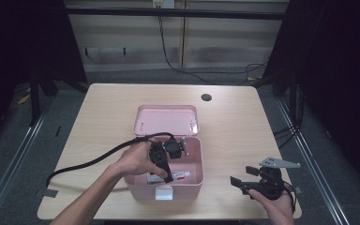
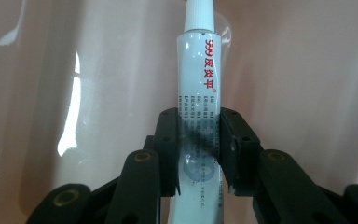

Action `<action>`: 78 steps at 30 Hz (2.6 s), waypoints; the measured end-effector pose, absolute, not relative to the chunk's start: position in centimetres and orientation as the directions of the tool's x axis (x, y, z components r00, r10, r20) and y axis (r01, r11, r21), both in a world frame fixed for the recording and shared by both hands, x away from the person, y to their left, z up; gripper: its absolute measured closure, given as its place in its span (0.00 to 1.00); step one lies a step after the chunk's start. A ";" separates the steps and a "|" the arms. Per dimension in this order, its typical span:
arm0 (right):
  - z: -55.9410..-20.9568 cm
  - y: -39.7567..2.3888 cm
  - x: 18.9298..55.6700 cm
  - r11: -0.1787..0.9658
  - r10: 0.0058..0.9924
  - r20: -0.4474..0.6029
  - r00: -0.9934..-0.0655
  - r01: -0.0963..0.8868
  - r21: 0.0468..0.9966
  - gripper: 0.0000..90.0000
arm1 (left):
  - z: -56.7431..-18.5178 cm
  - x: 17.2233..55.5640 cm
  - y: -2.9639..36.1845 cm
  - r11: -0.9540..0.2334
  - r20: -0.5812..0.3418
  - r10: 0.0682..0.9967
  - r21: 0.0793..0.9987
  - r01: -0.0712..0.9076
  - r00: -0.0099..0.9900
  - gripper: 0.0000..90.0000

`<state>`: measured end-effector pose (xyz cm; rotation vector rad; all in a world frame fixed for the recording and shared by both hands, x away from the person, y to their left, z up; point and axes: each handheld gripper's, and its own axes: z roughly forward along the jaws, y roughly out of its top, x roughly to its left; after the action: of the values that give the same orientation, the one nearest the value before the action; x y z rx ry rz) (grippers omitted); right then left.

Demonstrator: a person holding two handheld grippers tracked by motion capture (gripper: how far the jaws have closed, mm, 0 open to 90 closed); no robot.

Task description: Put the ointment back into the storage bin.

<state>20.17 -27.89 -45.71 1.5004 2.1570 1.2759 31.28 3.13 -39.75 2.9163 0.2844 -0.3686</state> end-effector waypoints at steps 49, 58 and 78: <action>-45.8 -28.0 20.2 0.095 0.846 0.291 -0.447 0.663 0.742 0.16 | -43.8 31.3 1.3 -0.984 -0.388 0.119 0.074 0.160 0.914 0.78; -45.8 -28.0 20.2 0.094 0.846 0.292 -0.446 0.664 0.742 0.15 | -44.5 31.4 1.1 -0.986 -0.406 0.123 0.050 0.156 0.906 0.78; -45.8 -28.0 20.2 0.089 0.850 0.297 -0.435 0.674 0.734 0.15 | -45.5 31.4 1.0 -0.987 -0.371 0.149 -0.008 0.157 0.917 0.76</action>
<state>20.25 -27.97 -45.84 1.5387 2.1563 1.2648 31.44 0.96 -45.52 3.0543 0.2445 -0.5882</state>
